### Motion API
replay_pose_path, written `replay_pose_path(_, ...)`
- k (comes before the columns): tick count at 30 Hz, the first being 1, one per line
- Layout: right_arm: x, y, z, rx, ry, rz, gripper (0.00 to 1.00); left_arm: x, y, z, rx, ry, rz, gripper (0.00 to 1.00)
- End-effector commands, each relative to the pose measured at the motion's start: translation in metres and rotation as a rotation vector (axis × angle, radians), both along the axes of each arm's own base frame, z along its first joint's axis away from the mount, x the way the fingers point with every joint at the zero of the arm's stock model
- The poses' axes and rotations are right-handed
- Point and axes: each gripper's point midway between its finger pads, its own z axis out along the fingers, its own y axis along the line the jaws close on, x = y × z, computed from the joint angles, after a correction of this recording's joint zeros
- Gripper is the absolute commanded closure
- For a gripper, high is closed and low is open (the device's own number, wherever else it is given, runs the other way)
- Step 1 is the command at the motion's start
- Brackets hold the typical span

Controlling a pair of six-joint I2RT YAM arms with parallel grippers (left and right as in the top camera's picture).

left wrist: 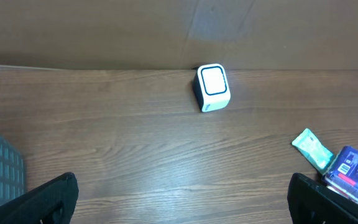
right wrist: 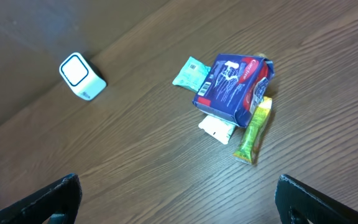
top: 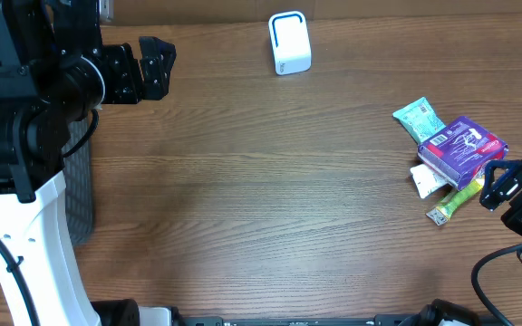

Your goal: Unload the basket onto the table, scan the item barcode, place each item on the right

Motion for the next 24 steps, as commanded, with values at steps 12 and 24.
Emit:
replay_pose_path(12,0.021,0.028,0.002,-0.297,-0.314,0.288,0.0,0.002,0.0,0.002,0.014,-0.01,-0.008,0.0)
replay_pose_path(24,0.045,0.037,-0.084,-0.373,-0.655,0.296,0.0,0.002,0.0,0.002,0.014,-0.01,-0.008,0.0)
